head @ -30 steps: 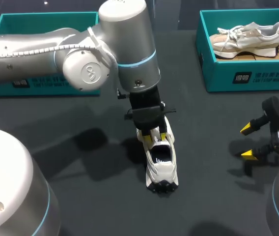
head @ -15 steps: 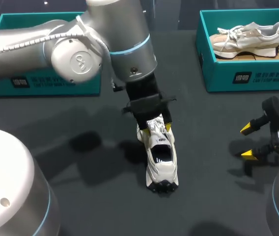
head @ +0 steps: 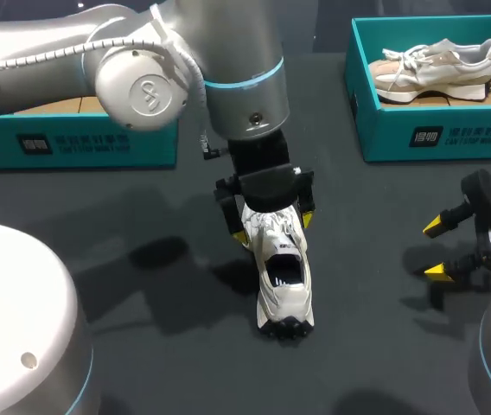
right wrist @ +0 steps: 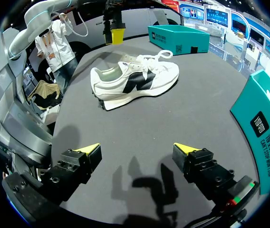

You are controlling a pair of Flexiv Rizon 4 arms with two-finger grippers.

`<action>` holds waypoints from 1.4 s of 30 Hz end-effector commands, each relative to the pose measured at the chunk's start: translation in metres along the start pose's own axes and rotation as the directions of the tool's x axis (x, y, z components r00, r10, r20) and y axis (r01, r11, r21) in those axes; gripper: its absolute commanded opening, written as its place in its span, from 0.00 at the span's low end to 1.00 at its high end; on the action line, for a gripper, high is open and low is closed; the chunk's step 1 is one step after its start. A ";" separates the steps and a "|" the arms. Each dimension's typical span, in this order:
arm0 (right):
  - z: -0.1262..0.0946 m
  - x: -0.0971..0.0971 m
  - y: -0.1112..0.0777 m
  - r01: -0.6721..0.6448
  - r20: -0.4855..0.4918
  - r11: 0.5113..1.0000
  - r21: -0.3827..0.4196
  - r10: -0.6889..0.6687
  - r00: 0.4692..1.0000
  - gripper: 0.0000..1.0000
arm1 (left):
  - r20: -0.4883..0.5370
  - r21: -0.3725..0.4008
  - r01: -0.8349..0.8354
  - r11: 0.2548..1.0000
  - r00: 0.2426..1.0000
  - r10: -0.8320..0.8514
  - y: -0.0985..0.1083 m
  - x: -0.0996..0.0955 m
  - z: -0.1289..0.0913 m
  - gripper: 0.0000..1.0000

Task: Take the shoe out of the shoebox, open the shoe tongue, remove and reinsert the insole, then place the shoe into the shoebox

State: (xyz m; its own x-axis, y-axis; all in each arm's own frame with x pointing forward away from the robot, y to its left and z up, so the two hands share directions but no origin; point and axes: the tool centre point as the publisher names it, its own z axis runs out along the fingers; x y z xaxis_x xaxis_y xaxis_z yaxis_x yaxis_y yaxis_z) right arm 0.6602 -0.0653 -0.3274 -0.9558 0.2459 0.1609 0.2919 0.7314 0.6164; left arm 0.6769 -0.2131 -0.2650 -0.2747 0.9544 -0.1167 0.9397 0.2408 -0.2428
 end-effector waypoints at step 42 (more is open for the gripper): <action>0.000 0.002 0.000 0.000 0.004 1.000 0.003 0.000 1.000 1.00 | 0.223 -0.137 0.928 0.345 0.369 -0.902 -0.076 0.002 0.044 1.00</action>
State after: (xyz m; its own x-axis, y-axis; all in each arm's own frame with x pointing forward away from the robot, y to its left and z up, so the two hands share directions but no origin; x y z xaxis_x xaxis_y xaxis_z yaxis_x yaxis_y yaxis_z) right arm 0.6602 -0.0654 -0.3274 -0.9558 0.2460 0.1608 0.2919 0.7314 0.6163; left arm 0.6007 -0.2416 -0.2796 -0.9927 0.1195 -0.0177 0.1201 0.9918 -0.0430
